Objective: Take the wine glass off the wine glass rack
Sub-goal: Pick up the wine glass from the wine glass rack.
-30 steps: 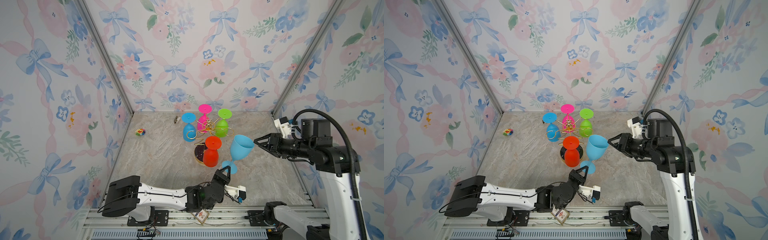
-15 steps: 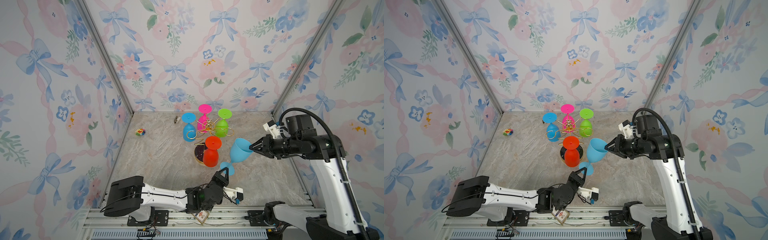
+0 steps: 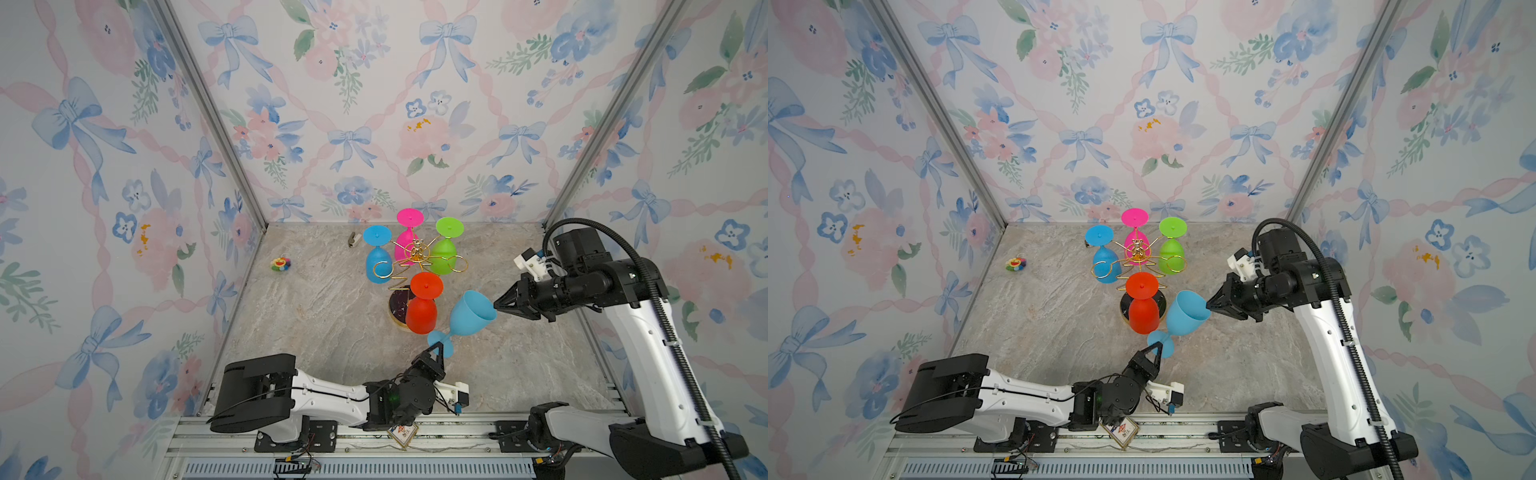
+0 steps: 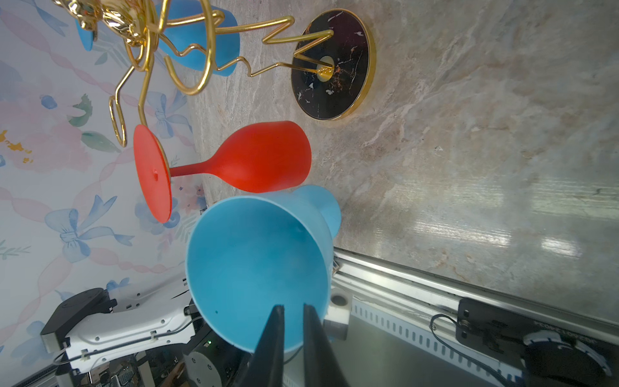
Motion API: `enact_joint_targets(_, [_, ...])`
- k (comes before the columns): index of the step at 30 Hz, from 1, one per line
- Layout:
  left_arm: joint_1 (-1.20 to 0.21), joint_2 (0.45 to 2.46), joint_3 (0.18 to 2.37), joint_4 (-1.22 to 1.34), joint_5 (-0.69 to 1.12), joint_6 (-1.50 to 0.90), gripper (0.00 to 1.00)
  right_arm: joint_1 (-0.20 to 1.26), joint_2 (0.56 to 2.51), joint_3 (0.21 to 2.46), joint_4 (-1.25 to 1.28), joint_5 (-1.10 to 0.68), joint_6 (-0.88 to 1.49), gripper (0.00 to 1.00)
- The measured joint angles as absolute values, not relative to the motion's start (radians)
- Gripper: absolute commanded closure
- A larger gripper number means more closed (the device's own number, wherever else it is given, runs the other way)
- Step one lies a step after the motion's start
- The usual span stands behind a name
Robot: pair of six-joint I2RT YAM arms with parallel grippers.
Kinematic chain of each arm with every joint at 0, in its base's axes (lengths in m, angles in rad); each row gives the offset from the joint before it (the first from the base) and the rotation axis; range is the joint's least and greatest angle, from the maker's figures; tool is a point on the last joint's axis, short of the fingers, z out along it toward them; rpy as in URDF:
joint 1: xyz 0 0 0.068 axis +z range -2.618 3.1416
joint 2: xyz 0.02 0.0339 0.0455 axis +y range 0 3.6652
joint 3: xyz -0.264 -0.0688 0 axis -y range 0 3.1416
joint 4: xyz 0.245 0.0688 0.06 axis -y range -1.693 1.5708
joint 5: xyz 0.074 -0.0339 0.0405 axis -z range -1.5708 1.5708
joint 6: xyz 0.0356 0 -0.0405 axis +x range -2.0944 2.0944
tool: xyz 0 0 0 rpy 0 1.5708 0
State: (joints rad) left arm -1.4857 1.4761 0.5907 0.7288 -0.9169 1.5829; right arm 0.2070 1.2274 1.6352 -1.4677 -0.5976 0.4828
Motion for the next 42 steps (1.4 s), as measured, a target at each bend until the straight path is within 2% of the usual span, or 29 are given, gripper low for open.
enact_joint_targets(3, [-1.486, 1.476, 0.587, 0.768, -0.917, 1.605, 1.00, 0.210, 1.231, 1.634, -1.477, -0.596, 0.476, 0.71])
enact_joint_targets(8, [-1.486, 1.476, 0.583, 0.815, -0.918, 1.631, 1.00, 0.213, 1.231, 1.631, -1.486, -0.589, 0.466, 0.71])
enact_joint_targets(32, [-1.486, 1.490, 0.557, 0.868, -0.928, 1.728, 1.00, 0.224, 1.231, 1.560, -1.481, -0.569, 0.463, 0.99])
enact_joint_targets(42, [-1.486, 1.506, 0.557, 0.891, -0.942, 1.751, 1.00, 0.224, 1.231, 1.552, -1.470, -0.567, 0.464, 1.00])
